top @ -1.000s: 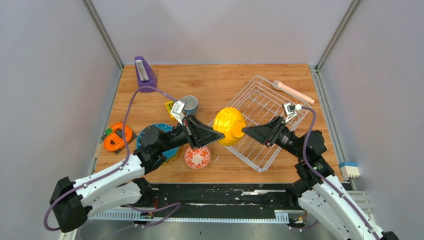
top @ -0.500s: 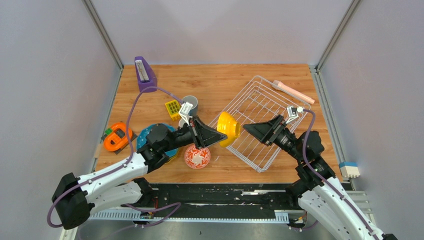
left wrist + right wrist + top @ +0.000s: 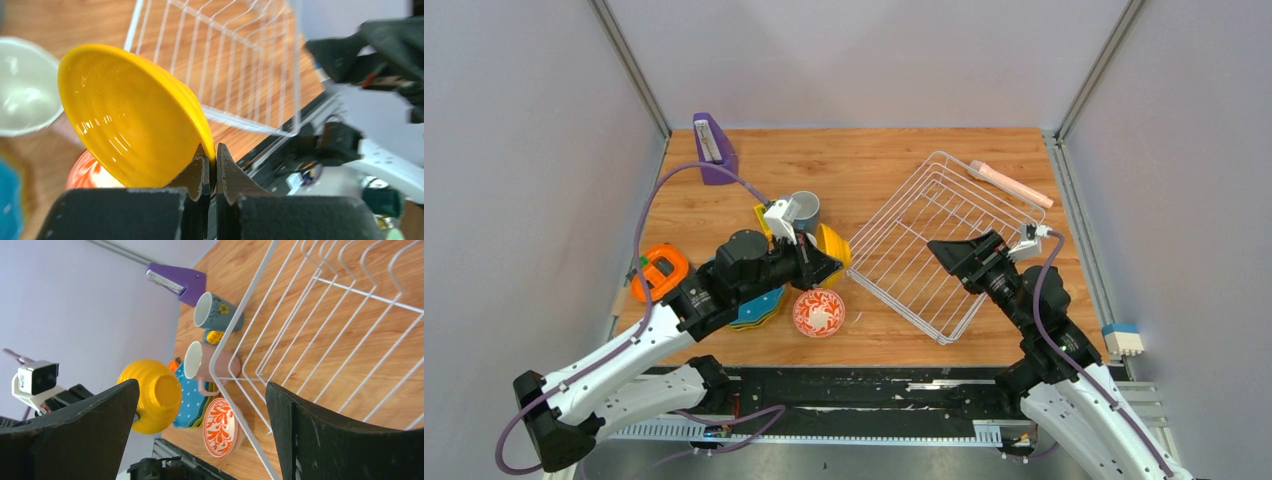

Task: Unload the mixed dishes from the dish rack
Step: Place the bowl in the bowl.

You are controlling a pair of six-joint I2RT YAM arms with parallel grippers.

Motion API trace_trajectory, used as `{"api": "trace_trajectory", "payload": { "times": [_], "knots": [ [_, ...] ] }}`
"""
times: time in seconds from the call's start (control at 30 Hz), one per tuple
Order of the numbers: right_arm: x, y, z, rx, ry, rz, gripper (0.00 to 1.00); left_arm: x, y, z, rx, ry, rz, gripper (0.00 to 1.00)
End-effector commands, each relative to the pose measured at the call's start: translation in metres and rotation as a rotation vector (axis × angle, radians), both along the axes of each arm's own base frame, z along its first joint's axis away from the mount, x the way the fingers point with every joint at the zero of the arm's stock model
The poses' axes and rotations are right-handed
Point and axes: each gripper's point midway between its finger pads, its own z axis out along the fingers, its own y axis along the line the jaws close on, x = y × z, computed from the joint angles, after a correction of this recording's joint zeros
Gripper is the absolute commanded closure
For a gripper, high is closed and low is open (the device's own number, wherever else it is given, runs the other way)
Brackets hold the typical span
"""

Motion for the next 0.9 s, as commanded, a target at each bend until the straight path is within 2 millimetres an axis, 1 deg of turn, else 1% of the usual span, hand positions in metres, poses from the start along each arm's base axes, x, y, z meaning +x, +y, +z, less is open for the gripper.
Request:
{"api": "trace_trajectory", "payload": {
  "times": [0.0,0.1,0.23,0.3,0.4,0.5,0.67,0.8,0.83,0.87],
  "knots": [
    [0.009,-0.02,-0.002,-0.087,-0.009,-0.106,0.0,-0.009,0.036,-0.034,0.239,0.063,0.038,1.0],
    [0.011,-0.025,-0.006,-0.113,-0.002,-0.129,0.0,-0.02,0.044,-0.051,0.32,0.122,0.004,1.0],
    [0.013,-0.033,-0.011,-0.143,0.009,-0.167,0.0,-0.033,0.051,-0.068,0.396,0.195,-0.035,1.0],
    [0.013,-0.035,-0.012,-0.153,0.013,-0.176,0.0,-0.04,0.052,-0.074,0.427,0.219,-0.055,1.0],
    [0.014,-0.037,-0.014,-0.165,0.017,-0.188,0.0,-0.049,0.048,-0.081,0.461,0.244,-0.088,1.0],
    [0.014,-0.039,-0.015,-0.172,0.02,-0.194,0.0,-0.051,0.041,-0.083,0.466,0.251,-0.106,1.0],
    [0.014,-0.042,-0.017,-0.188,0.024,-0.206,0.0,-0.049,0.026,-0.083,0.466,0.232,-0.126,1.0],
    [0.013,-0.046,-0.019,-0.196,0.027,-0.221,0.0,-0.046,0.021,-0.088,0.522,0.229,-0.122,1.0],
    [0.013,-0.047,-0.019,-0.198,0.027,-0.225,0.0,-0.047,0.02,-0.092,0.546,0.231,-0.122,1.0],
    [0.013,-0.048,-0.019,-0.197,0.026,-0.229,0.0,-0.047,0.018,-0.091,0.554,0.226,-0.128,1.0]
  ]
}}
